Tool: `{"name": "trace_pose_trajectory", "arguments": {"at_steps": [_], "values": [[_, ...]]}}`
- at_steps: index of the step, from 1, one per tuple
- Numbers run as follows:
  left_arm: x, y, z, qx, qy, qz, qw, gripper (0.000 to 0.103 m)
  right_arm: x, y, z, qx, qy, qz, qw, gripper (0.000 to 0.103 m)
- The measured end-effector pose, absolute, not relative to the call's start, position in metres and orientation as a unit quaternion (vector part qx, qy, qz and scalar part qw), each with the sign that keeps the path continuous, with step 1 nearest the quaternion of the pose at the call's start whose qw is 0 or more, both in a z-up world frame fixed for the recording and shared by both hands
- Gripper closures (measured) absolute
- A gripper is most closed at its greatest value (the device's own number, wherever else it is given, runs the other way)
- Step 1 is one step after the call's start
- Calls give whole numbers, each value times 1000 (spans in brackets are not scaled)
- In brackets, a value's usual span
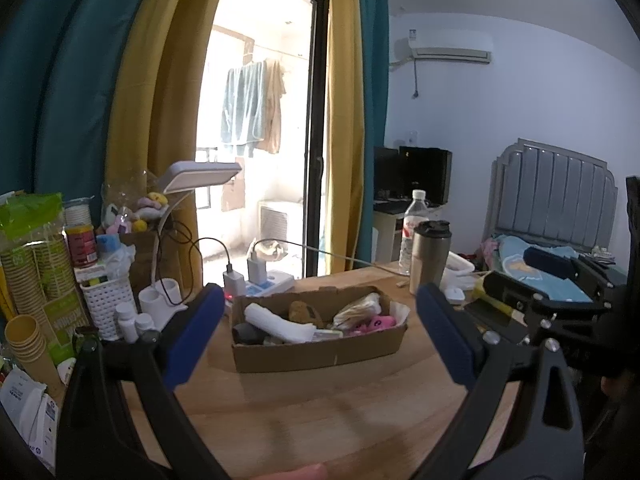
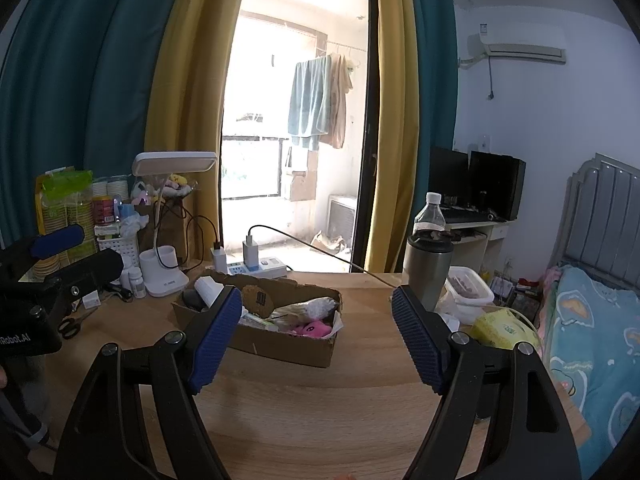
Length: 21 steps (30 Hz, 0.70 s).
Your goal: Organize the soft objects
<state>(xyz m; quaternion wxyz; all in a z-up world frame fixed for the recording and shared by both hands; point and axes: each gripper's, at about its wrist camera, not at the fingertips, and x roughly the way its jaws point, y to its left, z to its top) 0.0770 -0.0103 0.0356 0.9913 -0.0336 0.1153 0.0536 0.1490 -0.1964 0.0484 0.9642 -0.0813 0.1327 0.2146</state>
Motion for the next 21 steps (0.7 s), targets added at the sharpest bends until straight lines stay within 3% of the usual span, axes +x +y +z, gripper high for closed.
{"name": "trace_pose_trajectory", "arguments": {"at_steps": [21], "values": [[77,-10,37,-38,116,52,991,6,150,-194,47,-84,135,215,964,23]]}}
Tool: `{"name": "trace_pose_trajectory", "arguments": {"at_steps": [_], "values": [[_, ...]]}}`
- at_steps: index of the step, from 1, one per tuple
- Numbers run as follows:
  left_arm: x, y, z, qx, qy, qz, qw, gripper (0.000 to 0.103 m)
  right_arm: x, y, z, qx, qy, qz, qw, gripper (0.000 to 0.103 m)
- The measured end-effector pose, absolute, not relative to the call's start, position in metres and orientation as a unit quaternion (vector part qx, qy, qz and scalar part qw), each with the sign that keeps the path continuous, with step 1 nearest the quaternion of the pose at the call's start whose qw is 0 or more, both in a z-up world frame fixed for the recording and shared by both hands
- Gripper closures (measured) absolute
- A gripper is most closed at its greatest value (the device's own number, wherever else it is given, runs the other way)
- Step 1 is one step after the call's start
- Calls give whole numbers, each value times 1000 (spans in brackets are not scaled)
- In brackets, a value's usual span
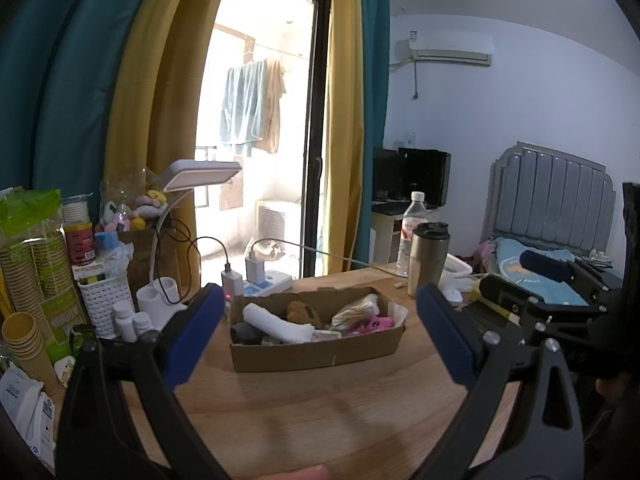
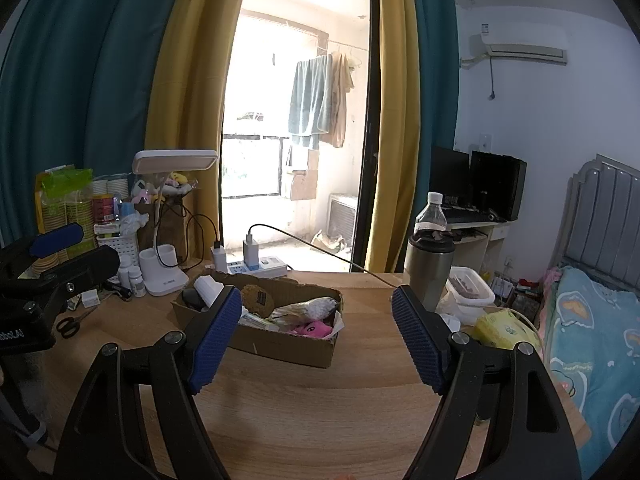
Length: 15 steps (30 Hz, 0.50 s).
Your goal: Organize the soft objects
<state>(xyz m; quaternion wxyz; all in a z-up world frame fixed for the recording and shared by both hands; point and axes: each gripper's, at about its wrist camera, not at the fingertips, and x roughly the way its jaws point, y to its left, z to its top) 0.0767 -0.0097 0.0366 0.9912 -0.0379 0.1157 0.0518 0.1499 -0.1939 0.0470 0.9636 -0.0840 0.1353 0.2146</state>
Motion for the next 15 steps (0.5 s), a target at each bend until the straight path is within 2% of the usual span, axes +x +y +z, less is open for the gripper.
{"name": "trace_pose_trajectory", "arguments": {"at_steps": [15], "values": [[79,-12,36,-42,121,38,991,5,154,-193,45,-91,140,216,962,23]]}}
